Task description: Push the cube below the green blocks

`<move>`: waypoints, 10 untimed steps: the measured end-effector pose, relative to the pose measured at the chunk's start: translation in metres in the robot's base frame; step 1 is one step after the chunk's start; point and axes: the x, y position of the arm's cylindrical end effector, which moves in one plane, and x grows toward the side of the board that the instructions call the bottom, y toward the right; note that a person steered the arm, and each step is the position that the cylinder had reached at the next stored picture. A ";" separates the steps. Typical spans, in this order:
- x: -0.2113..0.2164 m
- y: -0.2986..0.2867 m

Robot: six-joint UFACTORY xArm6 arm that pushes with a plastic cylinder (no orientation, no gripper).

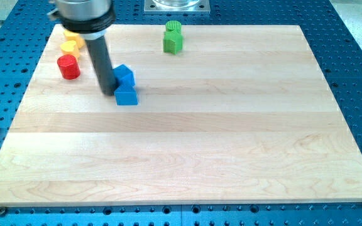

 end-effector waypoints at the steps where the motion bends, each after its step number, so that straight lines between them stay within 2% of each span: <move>1: -0.040 0.046; 2: -0.064 0.014; 3: -0.087 0.012; 7: -0.086 0.056; 10: -0.076 0.061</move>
